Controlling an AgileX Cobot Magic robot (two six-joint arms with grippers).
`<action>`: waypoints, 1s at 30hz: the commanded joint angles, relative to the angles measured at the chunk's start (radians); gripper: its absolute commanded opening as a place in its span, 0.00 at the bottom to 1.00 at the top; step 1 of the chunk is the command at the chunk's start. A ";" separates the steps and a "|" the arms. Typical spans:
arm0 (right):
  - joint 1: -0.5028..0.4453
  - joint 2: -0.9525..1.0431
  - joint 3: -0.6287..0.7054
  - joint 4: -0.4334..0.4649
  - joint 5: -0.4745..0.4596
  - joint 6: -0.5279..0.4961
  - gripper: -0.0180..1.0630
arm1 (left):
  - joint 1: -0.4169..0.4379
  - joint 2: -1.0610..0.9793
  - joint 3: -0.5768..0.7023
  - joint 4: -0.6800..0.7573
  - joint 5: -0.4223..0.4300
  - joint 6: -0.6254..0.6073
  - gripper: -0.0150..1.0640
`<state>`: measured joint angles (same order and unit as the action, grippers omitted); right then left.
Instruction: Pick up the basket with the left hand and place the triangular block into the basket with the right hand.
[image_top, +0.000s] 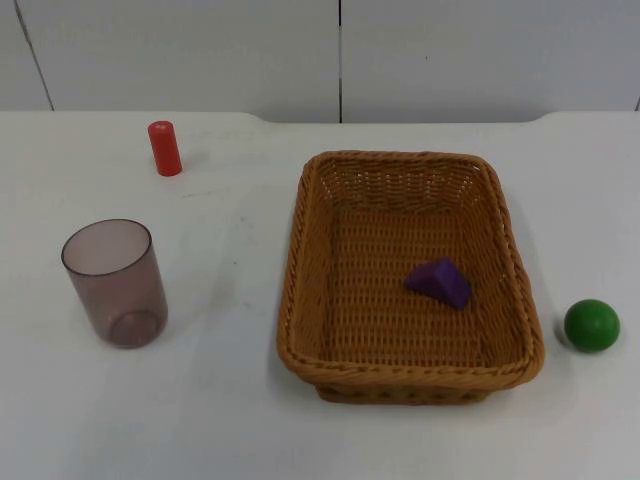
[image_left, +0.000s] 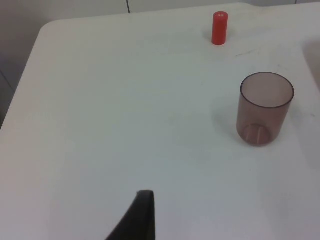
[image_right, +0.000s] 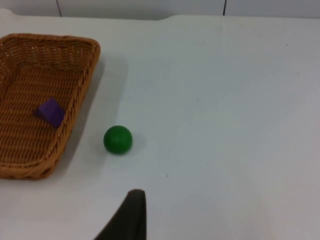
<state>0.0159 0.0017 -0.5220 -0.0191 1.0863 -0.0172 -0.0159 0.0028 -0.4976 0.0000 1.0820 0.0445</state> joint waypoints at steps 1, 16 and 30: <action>-0.004 -0.002 0.005 -0.001 -0.011 0.002 0.99 | 0.006 -0.003 0.004 -0.008 -0.007 0.000 0.99; -0.004 -0.002 0.005 0.001 -0.011 0.002 0.99 | 0.018 -0.003 0.004 -0.008 -0.007 0.001 0.99; -0.004 -0.002 0.005 0.001 -0.011 0.002 0.99 | 0.018 -0.003 0.004 -0.008 -0.007 0.001 0.99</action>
<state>0.0159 0.0017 -0.5220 -0.0191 1.0844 -0.0155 0.0000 0.0028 -0.4976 0.0000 1.0820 0.0445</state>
